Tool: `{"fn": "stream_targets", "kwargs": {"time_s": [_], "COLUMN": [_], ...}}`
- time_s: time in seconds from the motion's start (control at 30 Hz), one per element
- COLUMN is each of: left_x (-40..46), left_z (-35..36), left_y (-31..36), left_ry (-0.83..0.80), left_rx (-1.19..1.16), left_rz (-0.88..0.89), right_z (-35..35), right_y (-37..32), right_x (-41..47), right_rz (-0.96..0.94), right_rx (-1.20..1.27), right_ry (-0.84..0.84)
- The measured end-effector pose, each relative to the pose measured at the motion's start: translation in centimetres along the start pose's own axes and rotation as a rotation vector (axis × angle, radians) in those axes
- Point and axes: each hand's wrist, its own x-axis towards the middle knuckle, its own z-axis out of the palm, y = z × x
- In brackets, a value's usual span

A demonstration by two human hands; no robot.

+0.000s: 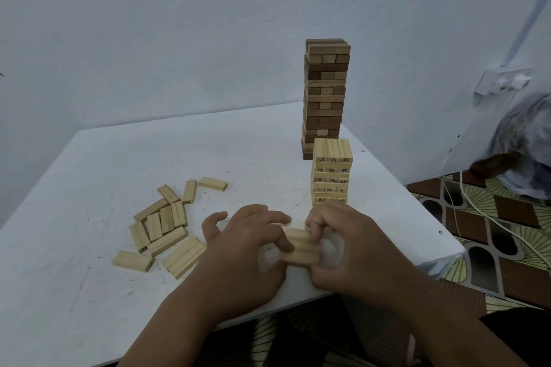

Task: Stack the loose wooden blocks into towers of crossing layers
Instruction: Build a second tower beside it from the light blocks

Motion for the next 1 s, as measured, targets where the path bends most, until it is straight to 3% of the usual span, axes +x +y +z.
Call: {"fn": "stream_targets", "kwargs": {"time_s": [0.2, 0.37, 0.67, 0.77, 1.0], "left_x": [0.0, 0.0, -0.2, -0.1, 1.4], "left_z": [-0.2, -0.1, -0.6, -0.8, -3.8], "left_y": [0.4, 0.5, 0.9, 1.4, 4.1], "left_ry": [-0.009, 0.010, 0.004, 0.032, 0.175], "left_rx": [-0.079, -0.127, -0.120, -0.179, -0.562], "left_rz": [0.037, 0.011, -0.006, -0.024, -0.083], "right_z": [-0.6, -0.9, -1.0, -1.2, -4.4], "right_y": [0.6, 1.1, 0.8, 0.6, -2.4], "right_x": [-0.2, -0.6, -0.5, -0.6, 0.0], "right_rz": [0.002, 0.142, 0.191, 0.164, 0.027], "right_rx": [-0.016, -0.137, -0.042, 0.003, 0.130], "right_ry": [-0.036, -0.070, -0.040, 0.008, 0.269]}}
